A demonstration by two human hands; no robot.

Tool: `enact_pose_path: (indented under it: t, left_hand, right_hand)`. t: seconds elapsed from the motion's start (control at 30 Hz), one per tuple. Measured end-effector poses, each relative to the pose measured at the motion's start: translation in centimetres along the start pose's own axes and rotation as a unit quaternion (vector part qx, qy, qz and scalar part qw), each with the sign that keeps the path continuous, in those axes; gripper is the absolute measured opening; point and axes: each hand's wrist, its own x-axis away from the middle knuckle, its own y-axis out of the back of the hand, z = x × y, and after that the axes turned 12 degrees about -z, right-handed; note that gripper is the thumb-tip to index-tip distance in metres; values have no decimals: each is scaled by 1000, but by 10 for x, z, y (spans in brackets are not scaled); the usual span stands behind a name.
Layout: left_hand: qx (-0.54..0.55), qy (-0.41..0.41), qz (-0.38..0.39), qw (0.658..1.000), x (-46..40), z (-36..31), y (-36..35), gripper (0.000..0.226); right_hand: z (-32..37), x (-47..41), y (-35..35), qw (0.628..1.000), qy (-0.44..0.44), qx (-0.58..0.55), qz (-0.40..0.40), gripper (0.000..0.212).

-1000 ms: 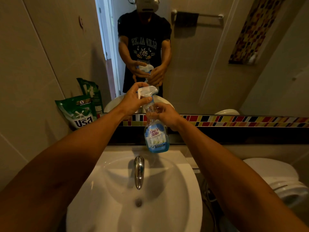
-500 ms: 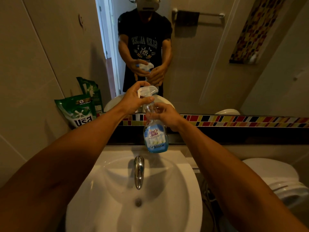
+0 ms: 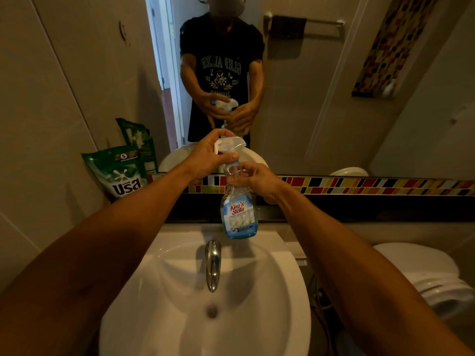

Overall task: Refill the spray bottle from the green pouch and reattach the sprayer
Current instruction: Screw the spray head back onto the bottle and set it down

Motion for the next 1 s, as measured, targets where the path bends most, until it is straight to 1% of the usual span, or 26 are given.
enact_pose_path:
  t: [0.07,0.1,0.2,0.27,0.3,0.37,0.4,0.5,0.53,0.63,0.73,0.83,0.93,1.0]
  left_hand:
    - [-11,0,1,1000,2,3,-2,59]
    - [-6,3,2,1000,3,4,-2,64]
    - [17,8,-4,1000,6,9,-4,88]
    - [29,27,-20,999,11,14,-7,98]
    - [40,48,-34,997,14,16,-10,99]
    - [67,94,-66,991,24,22,-16,92]
    - [78,112,-78,988,30,25,-19,82]
    - [77,152,-72,983,43,38,-31,33]
    - [71,172,-63,981,45,45,-36,24]
    - [73,252,-28,965,51,63,-56,21]
    - [75,307,-14,949,49,81,-82,18]
    - [104,333,-21,937,42,91,-105,13]
    - [130,347,5,929,34,95,-126,17]
    - [138,349,3,927,30,99,-139,19]
  right_hand:
    - [1,0,0,1000,1,16,-4,23]
    - [1,-1,0,1000,3,23,-8,23]
    - [-3,-4,1,999,18,37,-27,31]
    - [-5,-6,4,998,31,45,-39,28]
    - [-6,-7,6,997,38,46,-44,25]
    - [-9,-9,12,996,50,48,-57,25]
    - [-12,-11,15,995,50,50,-69,28]
    - [-22,-20,24,992,49,57,-100,36]
    - [-25,-22,27,992,47,56,-107,37]
    - [-32,-29,39,991,46,47,-113,36]
    - [-40,-36,54,991,38,47,-120,36]
    - [-49,-43,68,992,26,48,-114,37]
    - [-58,-49,82,993,16,53,-101,37]
    - [-64,-53,90,994,9,51,-96,38]
